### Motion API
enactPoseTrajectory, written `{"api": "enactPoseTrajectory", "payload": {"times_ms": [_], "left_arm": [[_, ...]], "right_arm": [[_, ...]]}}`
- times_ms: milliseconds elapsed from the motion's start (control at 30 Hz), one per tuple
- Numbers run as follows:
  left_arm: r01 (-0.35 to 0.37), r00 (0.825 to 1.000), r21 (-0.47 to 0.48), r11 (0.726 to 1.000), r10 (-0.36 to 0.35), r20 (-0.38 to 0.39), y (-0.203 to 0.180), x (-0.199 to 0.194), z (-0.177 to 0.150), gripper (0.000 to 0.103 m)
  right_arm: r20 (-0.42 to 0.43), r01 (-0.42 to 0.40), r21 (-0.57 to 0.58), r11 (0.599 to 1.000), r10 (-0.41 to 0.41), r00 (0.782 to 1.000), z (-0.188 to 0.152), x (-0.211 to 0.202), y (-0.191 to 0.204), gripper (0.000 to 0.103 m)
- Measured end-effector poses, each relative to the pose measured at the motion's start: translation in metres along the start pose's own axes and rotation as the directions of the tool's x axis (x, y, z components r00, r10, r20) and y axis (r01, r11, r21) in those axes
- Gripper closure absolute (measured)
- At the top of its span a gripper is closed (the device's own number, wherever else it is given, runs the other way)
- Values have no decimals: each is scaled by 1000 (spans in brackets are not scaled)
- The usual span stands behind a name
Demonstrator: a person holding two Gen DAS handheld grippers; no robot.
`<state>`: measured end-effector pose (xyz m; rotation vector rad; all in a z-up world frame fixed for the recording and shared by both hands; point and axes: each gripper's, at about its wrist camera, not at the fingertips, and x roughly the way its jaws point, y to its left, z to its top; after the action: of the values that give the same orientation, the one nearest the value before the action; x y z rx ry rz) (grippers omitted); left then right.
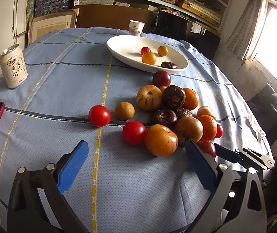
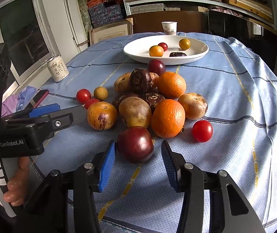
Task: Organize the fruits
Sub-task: 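Grasp a large brown-spotted orange fruit with the left tool while the right tool grasps a dark red plum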
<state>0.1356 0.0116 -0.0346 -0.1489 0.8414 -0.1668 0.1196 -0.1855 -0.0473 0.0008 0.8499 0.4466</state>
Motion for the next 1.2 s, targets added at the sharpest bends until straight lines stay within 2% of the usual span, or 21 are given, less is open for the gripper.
{"api": "enactPoseTrajectory", "payload": {"times_ms": [133, 367, 533, 633, 767, 900, 967, 1100, 1200], "left_arm": [[-2, 1000, 7, 1000, 2, 0, -2, 0, 0, 5], [1, 1000, 10, 1000, -1, -7, -3, 1, 0, 5], [20, 1000, 24, 1000, -20, -13, -5, 2, 0, 5], [45, 999, 88, 995, -43, -24, -16, 4, -1, 5], [56, 998, 217, 975, -53, -21, -37, 2, -5, 5], [75, 997, 257, 964, -70, -28, -43, 2, -6, 5], [111, 994, 258, 960, -101, -49, -42, 4, -5, 11], [160, 984, 241, 957, -134, -120, -40, 18, -4, 37], [151, 985, 233, 961, -125, -123, -38, 22, -1, 40]], "right_arm": [[-3, -4, 2, 1000, 4, 1000, 0, 0, 0, 56], [-18, -32, 9, 999, 32, 999, 1, 4, 0, 66], [49, -94, 91, 991, 90, 995, 0, -7, -16, 66], [74, -100, 126, 987, 91, 993, -1, -10, -23, 66], [86, -107, 133, 985, 96, 992, -1, -11, -24, 66], [96, -117, 154, 981, 103, 990, -1, -12, -29, 66], [108, -120, 157, 980, 103, 989, -1, -14, -30, 66], [127, -134, 182, 974, 112, 985, -2, -17, -37, 65], [130, -147, 195, 970, 124, 984, -2, -17, -40, 65]]}}
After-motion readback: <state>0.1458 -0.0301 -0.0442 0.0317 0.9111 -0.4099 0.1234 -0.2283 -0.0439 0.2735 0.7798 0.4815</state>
